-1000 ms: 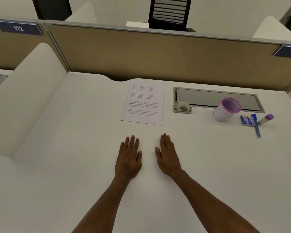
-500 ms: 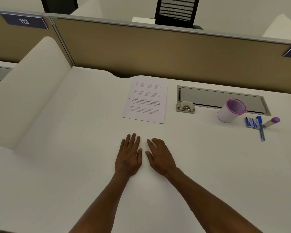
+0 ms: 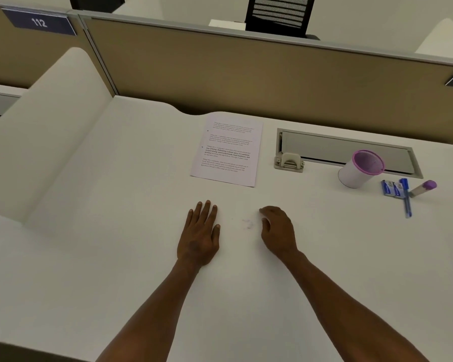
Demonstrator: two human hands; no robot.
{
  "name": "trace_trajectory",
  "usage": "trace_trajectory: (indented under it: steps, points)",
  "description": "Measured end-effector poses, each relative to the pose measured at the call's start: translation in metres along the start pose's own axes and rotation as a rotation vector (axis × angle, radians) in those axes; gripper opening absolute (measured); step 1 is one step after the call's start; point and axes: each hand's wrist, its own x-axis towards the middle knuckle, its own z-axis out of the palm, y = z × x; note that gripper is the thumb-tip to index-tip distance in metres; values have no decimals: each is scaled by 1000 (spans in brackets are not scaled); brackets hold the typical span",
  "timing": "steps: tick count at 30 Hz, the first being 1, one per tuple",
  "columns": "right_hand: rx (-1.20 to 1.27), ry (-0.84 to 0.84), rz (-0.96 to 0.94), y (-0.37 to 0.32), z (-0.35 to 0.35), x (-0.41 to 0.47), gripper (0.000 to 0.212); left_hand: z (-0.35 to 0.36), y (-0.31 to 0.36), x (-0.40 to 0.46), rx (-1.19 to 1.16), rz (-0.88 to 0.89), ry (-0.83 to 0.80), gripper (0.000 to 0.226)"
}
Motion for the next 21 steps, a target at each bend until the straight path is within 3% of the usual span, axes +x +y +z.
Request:
trace_trajectory:
  steps: [5, 7, 10, 12, 21]
  points:
    - [-129, -201, -122, -18, 11, -21, 41, -1, 3, -1, 28, -9, -21, 59]
    - [-91, -194, -137, -21, 10, -25, 38, 0, 6, -2, 22, -25, -24, 59]
    - [-83, -70, 43, -18, 5, -19, 38, 2, 9, -2, 15, -47, -30, 59]
    - [-154, -81, 109, -20, 6, -17, 38, 3, 9, -3, 22, -50, -24, 59]
    - [-213, -195, -98, -50, 35, -16, 45, 6, 6, -3, 26, -33, 16, 58]
